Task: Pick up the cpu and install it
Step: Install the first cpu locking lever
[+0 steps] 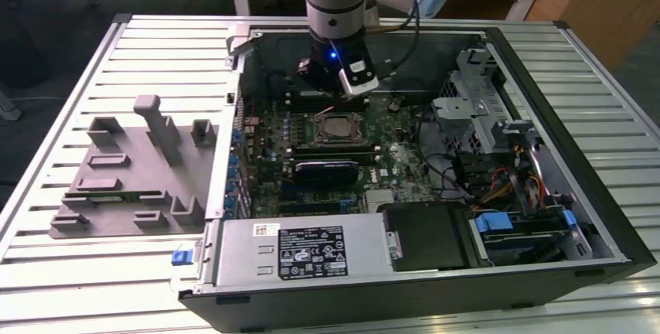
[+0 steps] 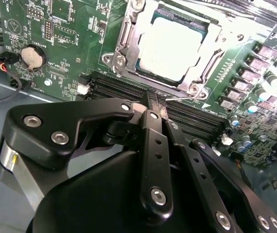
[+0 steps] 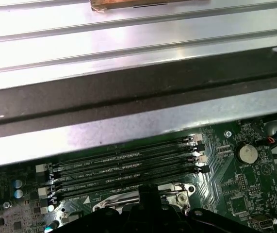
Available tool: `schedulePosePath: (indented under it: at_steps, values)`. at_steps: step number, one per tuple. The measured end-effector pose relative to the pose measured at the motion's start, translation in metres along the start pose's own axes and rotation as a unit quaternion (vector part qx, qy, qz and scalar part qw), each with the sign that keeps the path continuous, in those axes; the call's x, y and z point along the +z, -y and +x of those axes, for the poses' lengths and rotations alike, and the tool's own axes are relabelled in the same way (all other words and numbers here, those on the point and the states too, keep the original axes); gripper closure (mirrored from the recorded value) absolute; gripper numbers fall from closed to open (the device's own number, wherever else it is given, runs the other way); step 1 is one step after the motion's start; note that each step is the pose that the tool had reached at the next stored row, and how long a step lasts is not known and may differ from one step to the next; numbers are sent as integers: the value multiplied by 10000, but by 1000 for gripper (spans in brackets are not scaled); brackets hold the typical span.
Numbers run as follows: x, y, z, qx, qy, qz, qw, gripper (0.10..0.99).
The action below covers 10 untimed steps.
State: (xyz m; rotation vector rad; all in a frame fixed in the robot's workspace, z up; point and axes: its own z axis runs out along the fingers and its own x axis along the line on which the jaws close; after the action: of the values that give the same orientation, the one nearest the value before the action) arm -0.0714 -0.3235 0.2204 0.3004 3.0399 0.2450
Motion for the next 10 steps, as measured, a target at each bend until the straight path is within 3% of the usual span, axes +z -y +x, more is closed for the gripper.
schedulePosePath:
  at_steps: [10]
  values:
    - [50,-68,-71,49,11,14,10000,980]
